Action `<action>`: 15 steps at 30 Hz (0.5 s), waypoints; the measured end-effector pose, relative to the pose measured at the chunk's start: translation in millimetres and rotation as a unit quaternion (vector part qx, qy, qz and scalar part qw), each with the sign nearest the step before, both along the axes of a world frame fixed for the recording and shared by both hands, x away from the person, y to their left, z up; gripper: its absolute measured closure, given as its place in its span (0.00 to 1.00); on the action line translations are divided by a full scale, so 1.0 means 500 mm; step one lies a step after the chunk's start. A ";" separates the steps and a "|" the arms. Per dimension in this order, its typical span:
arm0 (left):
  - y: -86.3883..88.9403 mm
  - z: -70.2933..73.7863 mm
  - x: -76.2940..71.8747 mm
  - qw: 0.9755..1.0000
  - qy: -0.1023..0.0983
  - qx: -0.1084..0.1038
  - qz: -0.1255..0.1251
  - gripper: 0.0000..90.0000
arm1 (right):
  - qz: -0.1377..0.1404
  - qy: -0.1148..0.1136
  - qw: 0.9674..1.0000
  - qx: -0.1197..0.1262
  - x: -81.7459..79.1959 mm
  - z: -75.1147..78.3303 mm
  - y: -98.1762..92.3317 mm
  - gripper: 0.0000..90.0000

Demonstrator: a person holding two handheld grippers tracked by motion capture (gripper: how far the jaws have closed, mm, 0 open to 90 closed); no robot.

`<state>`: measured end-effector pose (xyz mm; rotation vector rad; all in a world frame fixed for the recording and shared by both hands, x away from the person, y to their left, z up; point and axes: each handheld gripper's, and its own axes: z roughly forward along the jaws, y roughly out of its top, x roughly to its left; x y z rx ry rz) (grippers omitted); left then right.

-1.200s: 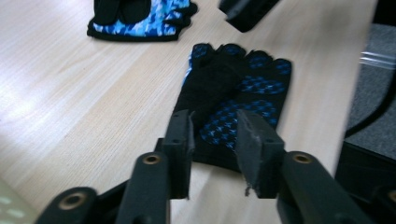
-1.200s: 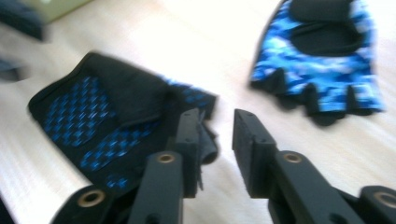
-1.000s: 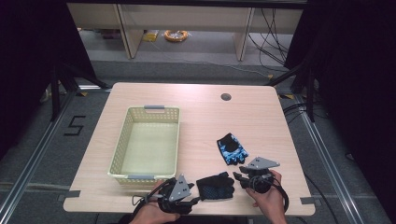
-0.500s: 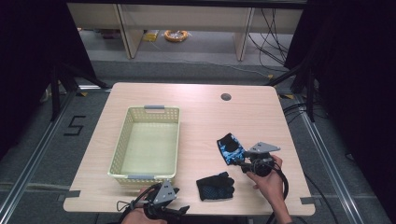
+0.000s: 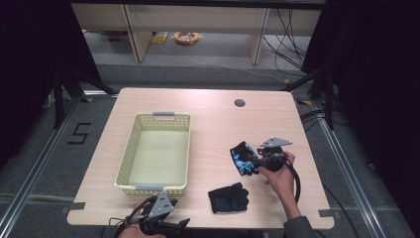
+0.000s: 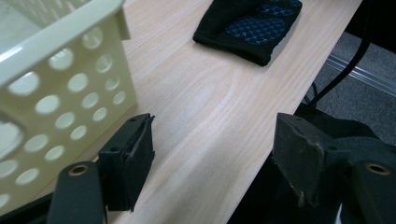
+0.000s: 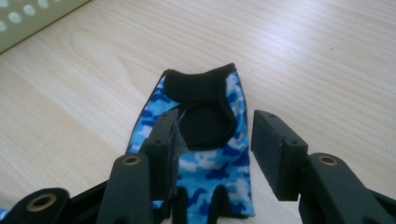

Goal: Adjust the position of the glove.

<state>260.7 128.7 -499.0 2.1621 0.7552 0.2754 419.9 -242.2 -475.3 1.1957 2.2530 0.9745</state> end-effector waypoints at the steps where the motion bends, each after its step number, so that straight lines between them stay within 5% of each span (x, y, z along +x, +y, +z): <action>1: 0.000 -0.002 -0.002 1.000 0.001 -0.012 0.002 0.32 | 0.001 -0.003 1.000 -0.007 0.006 0.002 -0.001 0.59; 5: 0.012 -0.002 -0.005 1.000 0.006 0.009 -0.005 0.31 | -0.023 0.013 1.000 0.012 0.027 0.010 -0.002 0.61; 6: 0.011 -0.005 -0.008 1.000 0.005 0.003 0.005 0.32 | -0.014 0.000 1.000 0.000 0.034 0.007 -0.004 0.62; 15: 0.019 -0.001 -0.010 1.000 0.006 -0.004 0.002 0.31 | -0.022 0.046 0.999 -0.019 0.069 -0.023 0.007 0.68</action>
